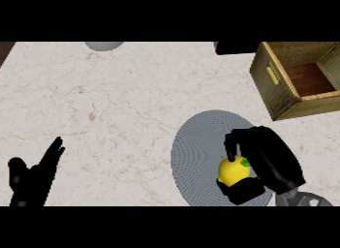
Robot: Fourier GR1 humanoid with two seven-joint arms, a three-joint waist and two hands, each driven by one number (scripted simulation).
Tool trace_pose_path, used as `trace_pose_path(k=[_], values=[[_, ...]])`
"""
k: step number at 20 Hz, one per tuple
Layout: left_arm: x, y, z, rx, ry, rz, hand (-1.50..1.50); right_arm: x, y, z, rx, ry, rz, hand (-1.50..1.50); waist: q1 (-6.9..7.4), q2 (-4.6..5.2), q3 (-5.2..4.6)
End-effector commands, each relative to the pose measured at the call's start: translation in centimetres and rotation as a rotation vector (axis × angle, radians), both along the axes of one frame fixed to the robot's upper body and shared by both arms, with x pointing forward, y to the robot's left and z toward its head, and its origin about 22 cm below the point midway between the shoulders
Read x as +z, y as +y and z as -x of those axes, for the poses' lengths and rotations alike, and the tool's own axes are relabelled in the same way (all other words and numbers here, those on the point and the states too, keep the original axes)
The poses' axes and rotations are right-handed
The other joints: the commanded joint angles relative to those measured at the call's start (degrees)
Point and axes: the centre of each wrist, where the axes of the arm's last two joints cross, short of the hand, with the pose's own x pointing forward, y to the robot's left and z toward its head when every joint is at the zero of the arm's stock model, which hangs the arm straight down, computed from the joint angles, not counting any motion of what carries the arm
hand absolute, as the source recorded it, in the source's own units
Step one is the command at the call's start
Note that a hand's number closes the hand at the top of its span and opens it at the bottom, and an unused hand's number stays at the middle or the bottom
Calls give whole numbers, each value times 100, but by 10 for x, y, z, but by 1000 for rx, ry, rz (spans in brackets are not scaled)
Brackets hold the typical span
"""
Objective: Pick the lemon from the placemat and place it in the basket
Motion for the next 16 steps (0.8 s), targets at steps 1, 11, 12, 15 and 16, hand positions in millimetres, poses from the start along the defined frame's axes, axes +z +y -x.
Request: trace_pose_path(k=[1, 11, 12, 15, 16], values=[[-21, 0, 20, 25, 123, 39, 0, 32, 3, 17, -133, -85, -437, 150, 25, 38, -71], [-23, -8, 4, -43, 132, 25, 0, 153, -33, 46, -373, -347, -590, 150, 283, 107, -105], [-19, -4, 5, -29, 131, 42, 0, 160, -40, 53, -407, -347, -566, 150, 257, 82, -103], [-14, -1, -2, -23, 112, 36, 0, 193, -50, 32, -461, -380, -590, 150, 320, 93, -100], [-21, -10, 10, -18, 126, 25, 0, 201, -54, 30, -482, -369, -605, 150, 342, 75, -98]])
